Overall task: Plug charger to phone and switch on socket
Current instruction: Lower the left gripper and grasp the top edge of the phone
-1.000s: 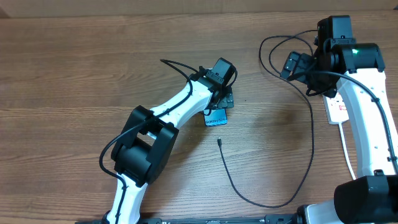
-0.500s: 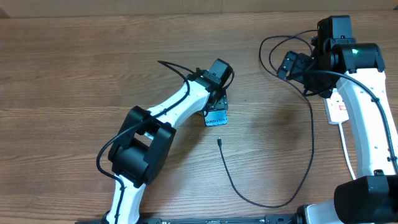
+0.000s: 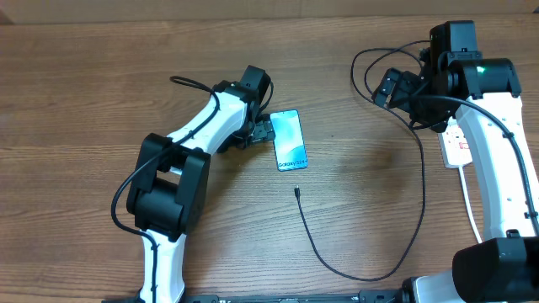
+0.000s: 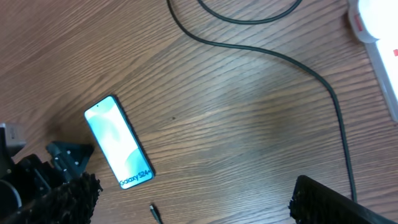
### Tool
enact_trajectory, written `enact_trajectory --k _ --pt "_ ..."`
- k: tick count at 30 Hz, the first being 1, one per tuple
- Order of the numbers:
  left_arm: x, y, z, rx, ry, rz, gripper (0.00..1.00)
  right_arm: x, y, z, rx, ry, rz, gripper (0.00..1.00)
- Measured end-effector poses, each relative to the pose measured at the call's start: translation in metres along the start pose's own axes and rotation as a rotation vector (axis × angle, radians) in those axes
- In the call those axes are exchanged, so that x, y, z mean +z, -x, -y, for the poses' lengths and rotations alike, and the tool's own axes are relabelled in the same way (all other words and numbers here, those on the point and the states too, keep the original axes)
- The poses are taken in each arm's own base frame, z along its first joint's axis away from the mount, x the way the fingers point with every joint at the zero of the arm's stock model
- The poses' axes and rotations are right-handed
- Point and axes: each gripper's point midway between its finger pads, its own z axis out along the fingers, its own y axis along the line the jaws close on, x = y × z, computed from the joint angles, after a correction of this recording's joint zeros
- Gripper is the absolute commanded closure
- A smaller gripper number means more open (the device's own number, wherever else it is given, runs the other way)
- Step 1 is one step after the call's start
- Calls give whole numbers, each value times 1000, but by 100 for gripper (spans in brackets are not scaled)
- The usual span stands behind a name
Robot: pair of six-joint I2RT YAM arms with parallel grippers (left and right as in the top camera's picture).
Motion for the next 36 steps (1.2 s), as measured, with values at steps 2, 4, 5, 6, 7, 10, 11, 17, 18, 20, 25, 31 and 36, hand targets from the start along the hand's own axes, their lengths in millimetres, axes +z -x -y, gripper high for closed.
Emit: enact_trajectory --k 2,4,5,6,7,10,11,17,18,20,25,31,36 --pt "-8 7 15 0 -50 -11 0 0 1 2 1 -11 4 0" --pt "-25 19 34 4 -115 14 0 0 2 4 3 -18 8 0" --pt "-37 26 48 11 -156 41 0 0 2 5 5 -19 9 0" --pt "-46 31 60 18 -189 65 0 0 2 5 6 -19 10 0" --pt "-49 31 67 23 -203 74 0 0 3 5 5 -21 11 0" --pt "-52 12 89 53 -214 65 0 0 3 6 6 -23 11 0" --pt "-51 5 96 69 -215 60 0 0 3 6 6 -24 13 0" --pt "-17 -27 125 141 -189 26 0 0 3 6 6 -24 13 0" --pt "-17 -29 129 147 -194 28 0 0 3 6 6 -25 12 0" --pt "-17 -30 132 154 -192 29 0 0 3 6 6 -26 11 0" --pt "-14 -36 124 163 -152 1 0 0 2 6 6 -26 11 0" --pt "-2 -39 107 204 -64 -14 0 0 2 6 6 -26 9 0" --pt "-2 -38 109 206 -72 -9 0 0 2 6 6 -26 9 0"
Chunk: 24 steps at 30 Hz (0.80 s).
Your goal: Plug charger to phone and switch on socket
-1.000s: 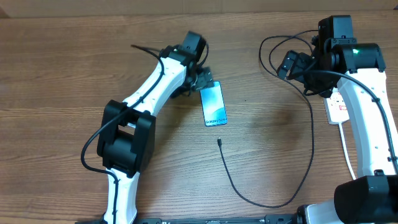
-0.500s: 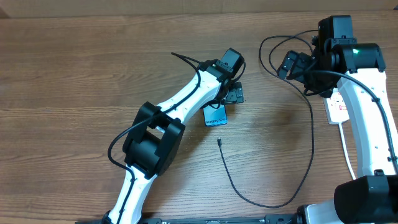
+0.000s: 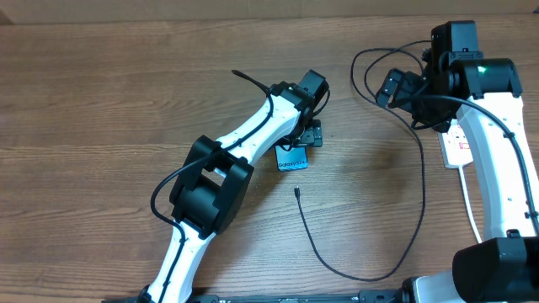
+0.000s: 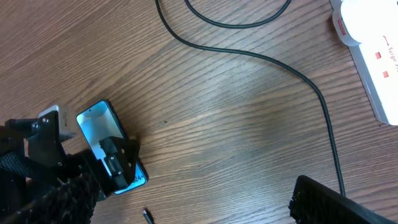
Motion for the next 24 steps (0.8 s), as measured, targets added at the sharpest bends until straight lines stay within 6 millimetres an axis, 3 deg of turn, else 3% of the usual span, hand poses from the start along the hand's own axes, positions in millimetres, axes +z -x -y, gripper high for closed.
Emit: enact_trajectory --k 7,11,24 --pt "0 0 -3 -4 2 -6 0 0 -6 -1 2 9 -27 0" --pt "0 5 -19 -37 18 -27 9 0 -10 -6 -4 25 -42 0" --pt "-2 26 -124 -175 91 -149 5 5 -48 -57 -161 68 -100 0"
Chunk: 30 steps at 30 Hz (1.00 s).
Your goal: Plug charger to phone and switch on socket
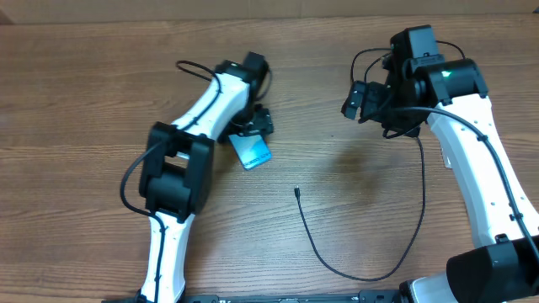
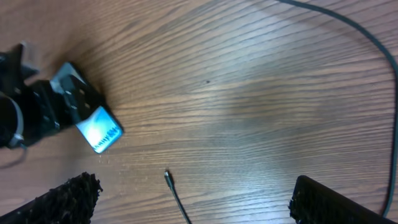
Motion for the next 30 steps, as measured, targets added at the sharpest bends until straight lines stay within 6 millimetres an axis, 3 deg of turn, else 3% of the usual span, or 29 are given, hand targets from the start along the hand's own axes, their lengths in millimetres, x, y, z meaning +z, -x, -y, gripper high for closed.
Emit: enact_trajectory --k 2,6,12,15,18,19,24,26,27,30 --pt "0 7 -20 -23 4 -22 0 5 -7 -7 -24 2 -15 0" --pt "0 14 -46 -62 -8 -56 0 19 -21 -18 -69 5 -44 0" --pt "1 15 -45 -57 9 -43 3 51 -43 -17 -101 -10 -97 0" --pt "1 15 -31 -45 -12 -23 4 57 -47 -14 -99 -15 -106 0" --pt "0 13 -3 29 -41 19 0 57 -44 -16 -101 -9 -94 0" --pt "0 8 11 82 -47 32 0 57 -43 -17 -102 -7 -92 0" --pt "0 -11 38 196 -38 41 3 57 -42 -17 -103 -5 -87 0" --pt "0 -13 40 208 -35 40 17 57 -42 -17 -103 -4 -87 0" --pt "0 -13 39 210 -31 38 18 57 -42 -17 -102 -5 -87 0" --pt "0 -14 38 216 -28 32 5 57 -43 -17 -101 -6 -90 0"
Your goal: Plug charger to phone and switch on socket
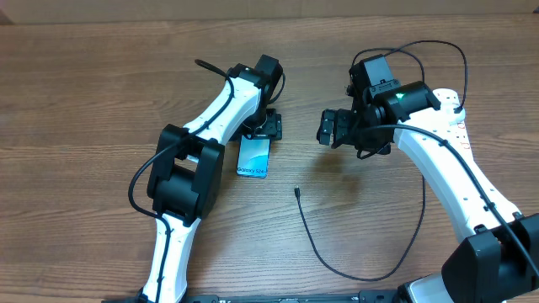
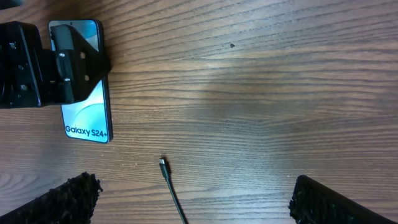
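The phone (image 1: 253, 160) lies screen up on the wooden table, "Galaxy S24+" showing at its lower end (image 2: 87, 121). My left gripper (image 1: 268, 128) sits over the phone's upper half and appears shut on it (image 2: 68, 62). The black charger cable's plug tip (image 1: 297, 192) lies loose on the table below and to the right of the phone (image 2: 163, 163). My right gripper (image 1: 333, 128) hangs open above the table, its fingers (image 2: 68, 199) wide apart with the plug tip between them in the right wrist view.
The cable (image 1: 362, 273) loops along the table's near side and up under the right arm. A white power strip (image 1: 461, 126) with red marks shows at the right, mostly hidden by that arm.
The phone lay skewed under the left gripper; now it lies straight, a little further right. The right gripper has moved left and nearer, closer to the plug tip.
At first the left gripper stood beside the phone's left edge and the right arm was by the power strip. Then the left gripper was over the phone. Then the phone lay further left and turned, the right arm shifted left. Now both are near the plug tip.
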### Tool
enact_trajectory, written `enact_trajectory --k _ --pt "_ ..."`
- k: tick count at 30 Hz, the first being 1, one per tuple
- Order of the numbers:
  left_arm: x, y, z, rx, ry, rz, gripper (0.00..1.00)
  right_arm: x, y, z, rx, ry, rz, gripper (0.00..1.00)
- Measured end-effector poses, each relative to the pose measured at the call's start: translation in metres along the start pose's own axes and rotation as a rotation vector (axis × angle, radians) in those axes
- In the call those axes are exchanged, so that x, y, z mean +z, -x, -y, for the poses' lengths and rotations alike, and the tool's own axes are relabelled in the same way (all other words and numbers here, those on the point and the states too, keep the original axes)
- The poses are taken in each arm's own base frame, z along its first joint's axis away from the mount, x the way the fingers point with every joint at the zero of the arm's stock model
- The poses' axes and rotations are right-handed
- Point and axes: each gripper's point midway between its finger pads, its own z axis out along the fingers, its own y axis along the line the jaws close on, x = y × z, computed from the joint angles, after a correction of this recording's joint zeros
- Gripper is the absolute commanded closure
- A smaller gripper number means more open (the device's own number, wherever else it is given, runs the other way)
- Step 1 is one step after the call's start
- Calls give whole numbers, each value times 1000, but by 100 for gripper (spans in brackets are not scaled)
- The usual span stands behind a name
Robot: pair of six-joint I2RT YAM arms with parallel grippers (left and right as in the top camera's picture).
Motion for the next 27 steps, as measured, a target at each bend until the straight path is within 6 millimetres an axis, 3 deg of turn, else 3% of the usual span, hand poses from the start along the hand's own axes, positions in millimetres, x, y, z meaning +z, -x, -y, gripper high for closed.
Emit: enact_trajectory --k 7,15,17,23,27 --pt "0 -16 -1 128 13 -63 0 0 -2 1 4 -3 -6 0" --pt "0 -17 -1 125 15 -63 21 0 -6 3 11 -11 -24 0" --pt "0 -16 -1 124 15 -63 22 2 -4 0 20 5 -15 0" --pt "0 -17 -1 125 -5 -74 23 36 -16 -23 25 191 -52 0" --pt "-4 -23 2 147 -113 -128 22 57 -29 -34 19 306 -89 0"
